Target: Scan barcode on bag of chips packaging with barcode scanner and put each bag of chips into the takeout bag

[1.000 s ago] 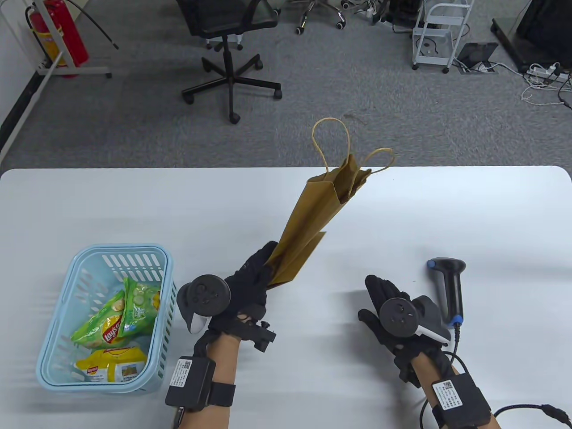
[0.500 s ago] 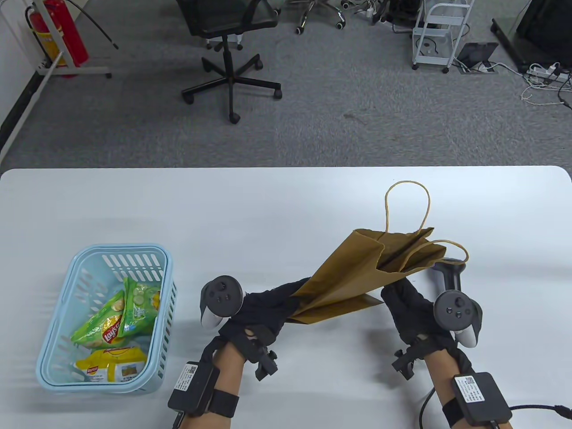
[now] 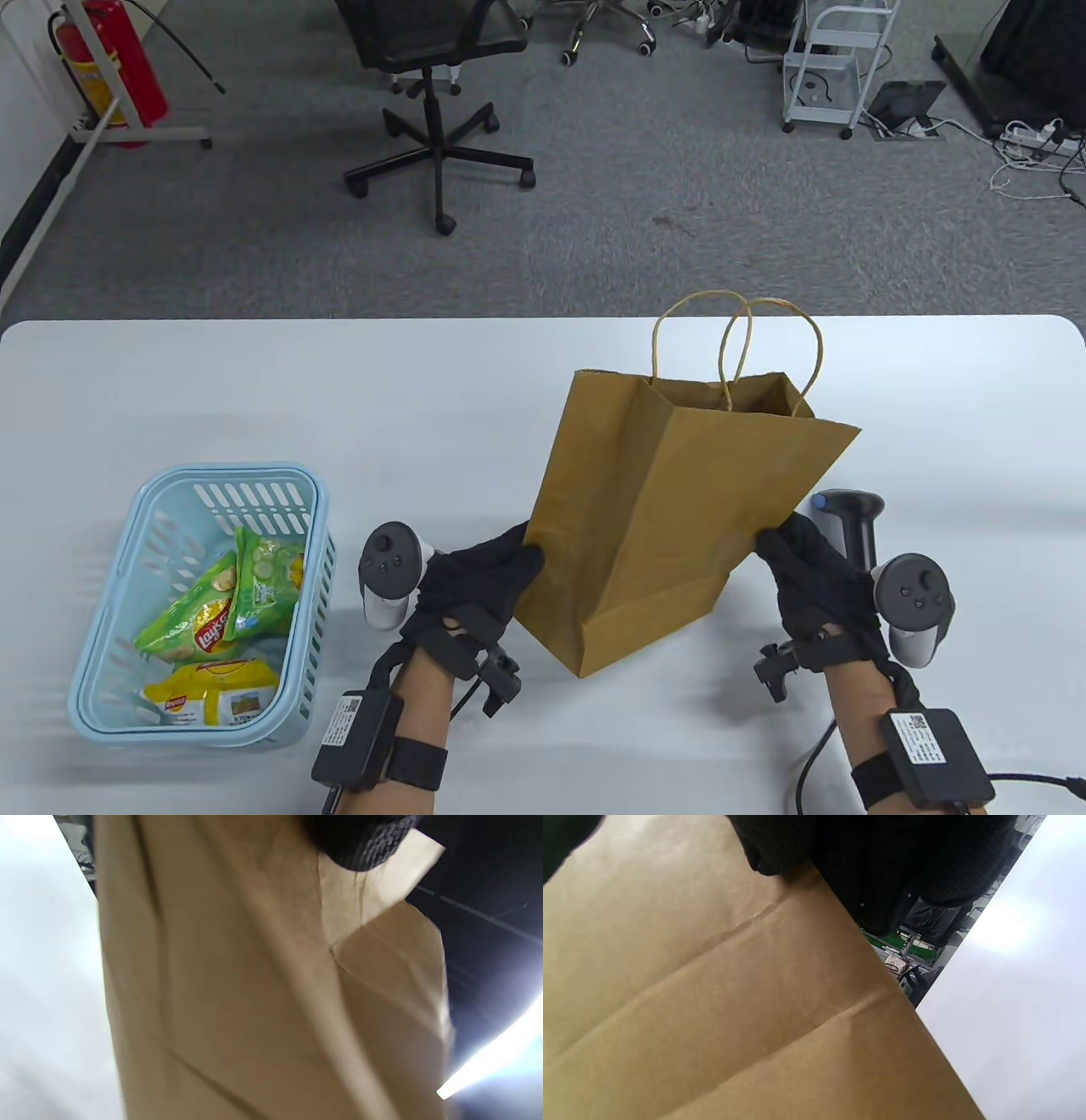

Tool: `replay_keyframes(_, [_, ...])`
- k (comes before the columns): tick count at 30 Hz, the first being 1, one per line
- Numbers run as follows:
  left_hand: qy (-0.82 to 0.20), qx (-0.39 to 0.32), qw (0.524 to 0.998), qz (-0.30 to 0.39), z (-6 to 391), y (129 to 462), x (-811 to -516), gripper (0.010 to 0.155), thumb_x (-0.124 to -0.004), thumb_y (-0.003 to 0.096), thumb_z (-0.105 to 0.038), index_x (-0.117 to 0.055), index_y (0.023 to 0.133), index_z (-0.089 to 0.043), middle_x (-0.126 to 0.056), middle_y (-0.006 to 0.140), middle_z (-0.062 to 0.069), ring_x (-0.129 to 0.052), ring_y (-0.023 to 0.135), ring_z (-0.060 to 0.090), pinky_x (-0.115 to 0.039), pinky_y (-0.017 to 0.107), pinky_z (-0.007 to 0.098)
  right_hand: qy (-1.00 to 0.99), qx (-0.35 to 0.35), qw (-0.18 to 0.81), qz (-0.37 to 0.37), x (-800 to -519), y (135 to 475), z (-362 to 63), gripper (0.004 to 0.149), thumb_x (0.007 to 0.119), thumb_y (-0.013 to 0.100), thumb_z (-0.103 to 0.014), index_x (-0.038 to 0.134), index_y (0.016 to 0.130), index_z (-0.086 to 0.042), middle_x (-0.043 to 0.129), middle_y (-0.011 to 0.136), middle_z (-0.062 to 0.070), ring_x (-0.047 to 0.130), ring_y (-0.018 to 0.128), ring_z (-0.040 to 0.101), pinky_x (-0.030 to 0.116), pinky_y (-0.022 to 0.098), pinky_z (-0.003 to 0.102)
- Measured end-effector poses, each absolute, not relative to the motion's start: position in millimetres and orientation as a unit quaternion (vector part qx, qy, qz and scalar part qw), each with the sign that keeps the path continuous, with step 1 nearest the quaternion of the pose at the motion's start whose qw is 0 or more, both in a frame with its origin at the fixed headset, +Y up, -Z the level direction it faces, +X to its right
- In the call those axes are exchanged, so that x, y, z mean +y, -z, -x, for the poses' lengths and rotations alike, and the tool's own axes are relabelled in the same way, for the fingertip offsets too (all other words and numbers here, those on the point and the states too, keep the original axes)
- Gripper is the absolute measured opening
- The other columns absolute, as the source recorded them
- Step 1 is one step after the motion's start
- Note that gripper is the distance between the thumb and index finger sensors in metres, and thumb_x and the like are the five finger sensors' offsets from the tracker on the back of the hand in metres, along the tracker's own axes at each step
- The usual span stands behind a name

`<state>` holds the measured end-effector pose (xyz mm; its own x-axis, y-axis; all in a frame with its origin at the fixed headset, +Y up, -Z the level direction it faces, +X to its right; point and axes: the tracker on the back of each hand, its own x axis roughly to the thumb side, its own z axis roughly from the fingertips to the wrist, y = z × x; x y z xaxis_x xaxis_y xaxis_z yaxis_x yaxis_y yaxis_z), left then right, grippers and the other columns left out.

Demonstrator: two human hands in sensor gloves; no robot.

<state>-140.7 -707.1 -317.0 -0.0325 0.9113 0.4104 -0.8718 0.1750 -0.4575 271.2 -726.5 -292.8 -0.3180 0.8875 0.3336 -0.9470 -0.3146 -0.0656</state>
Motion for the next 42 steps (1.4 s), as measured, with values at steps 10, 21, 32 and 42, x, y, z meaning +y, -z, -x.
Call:
replay_keyframes(10, [-0.703,-0.334,0.623,0.077,134,321,-712,0.056,-0.066,0.0573,-0.039,-0.073,0.109,-0.016,-0.073,0.111,0.014,-0.07,0.101,0.049,-0.06,0.066,0.071,-0.789,-0.104,0.594,-0.12,-724,298,-291,0.041,0.068,0.058,-0.024,0.073,0.097,-0.012,0.091,0.087,0.015,0.097,0.081,0.041,0.077,0.06,0.064])
replay_keyframes(21, [-0.694,-0.285,0.659,0.053,135,320,-716,0.059,-0.066,0.0576,-0.038,-0.067,0.111,-0.015,-0.07,0.112,0.017,-0.071,0.099,0.05,-0.062,0.065,0.07,-0.803,-0.096,0.582,-0.078,-730,299,-280,0.061,0.067,0.06,-0.026,0.052,0.109,0.007,0.078,0.097,0.03,0.084,0.087,0.056,0.068,0.06,0.071])
replay_keyframes(32, [-0.655,-0.146,0.74,-0.03,111,355,-732,0.059,-0.064,0.056,-0.041,-0.057,0.112,-0.026,-0.057,0.116,0.014,-0.06,0.102,0.051,-0.052,0.068,0.07,-0.843,-0.061,0.524,-0.108,-732,299,-264,0.066,0.067,0.06,-0.028,0.047,0.111,0.009,0.075,0.099,0.033,0.081,0.088,0.059,0.066,0.06,0.073])
replay_keyframes(42, [-0.628,-0.113,0.768,-0.057,104,354,-750,0.063,-0.062,0.0551,-0.04,-0.052,0.113,-0.017,-0.049,0.115,0.018,-0.054,0.102,0.052,-0.052,0.067,0.069,-0.853,-0.043,0.508,-0.111,-735,302,-262,0.068,0.066,0.06,-0.03,0.044,0.111,0.009,0.073,0.1,0.034,0.079,0.088,0.06,0.065,0.06,0.073])
